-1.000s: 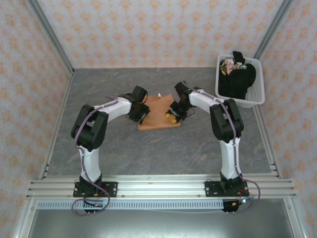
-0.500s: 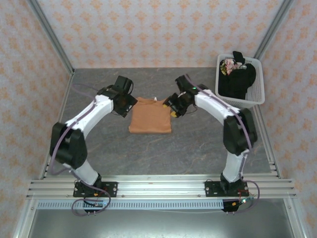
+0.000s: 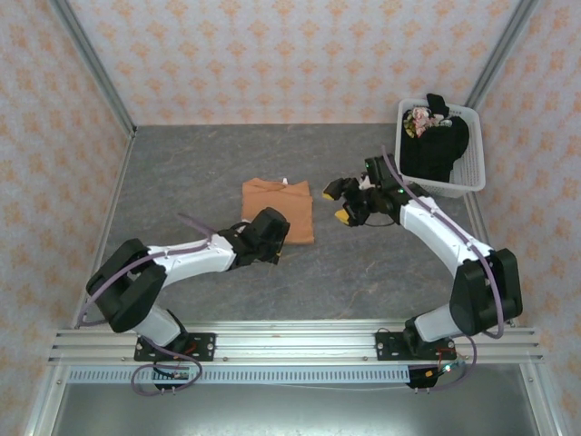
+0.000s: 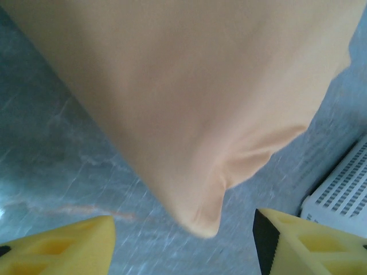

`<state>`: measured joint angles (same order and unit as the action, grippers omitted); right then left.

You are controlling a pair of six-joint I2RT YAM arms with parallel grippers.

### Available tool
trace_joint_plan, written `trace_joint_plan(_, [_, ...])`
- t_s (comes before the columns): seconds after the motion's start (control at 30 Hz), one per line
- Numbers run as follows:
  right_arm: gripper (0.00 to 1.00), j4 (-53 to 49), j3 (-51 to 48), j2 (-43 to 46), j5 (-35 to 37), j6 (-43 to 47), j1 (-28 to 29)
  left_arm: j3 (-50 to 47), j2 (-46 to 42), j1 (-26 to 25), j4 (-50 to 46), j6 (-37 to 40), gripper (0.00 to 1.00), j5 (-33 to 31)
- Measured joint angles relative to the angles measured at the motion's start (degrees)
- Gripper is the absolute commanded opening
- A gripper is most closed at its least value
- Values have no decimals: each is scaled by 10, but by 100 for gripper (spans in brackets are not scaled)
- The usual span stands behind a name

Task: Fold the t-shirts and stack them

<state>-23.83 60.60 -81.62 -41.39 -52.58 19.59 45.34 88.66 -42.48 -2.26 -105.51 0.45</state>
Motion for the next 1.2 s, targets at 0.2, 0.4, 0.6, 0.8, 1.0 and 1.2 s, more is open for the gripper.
trace_joint_plan(0.2, [67, 4, -15, 37, -11, -2, 0, -21, 48, 0, 81, -56, 45, -42])
trace_joint_plan(0.4, [66, 5, -21, 44, -11, -2, 0, -21, 92, 1, 116, -84, 12, -47])
trace_joint_plan(0.6, [66, 3, -23, 44, -10, -2, 0, -10, 96, 58, 122, -82, 0, -46])
trace_joint_plan(0.8, [66, 0, -23, 44, -7, -1, 0, 5, 98, 186, 116, -20, 0, -13])
trace_joint_plan(1.0, [66, -9, -23, 44, 0, -1, 0, 98, 151, 341, 71, 128, 0, 65])
trace_joint_plan(1.2, [66, -10, -23, 44, 7, 1, -1, 255, 249, 460, -32, 294, 0, 126])
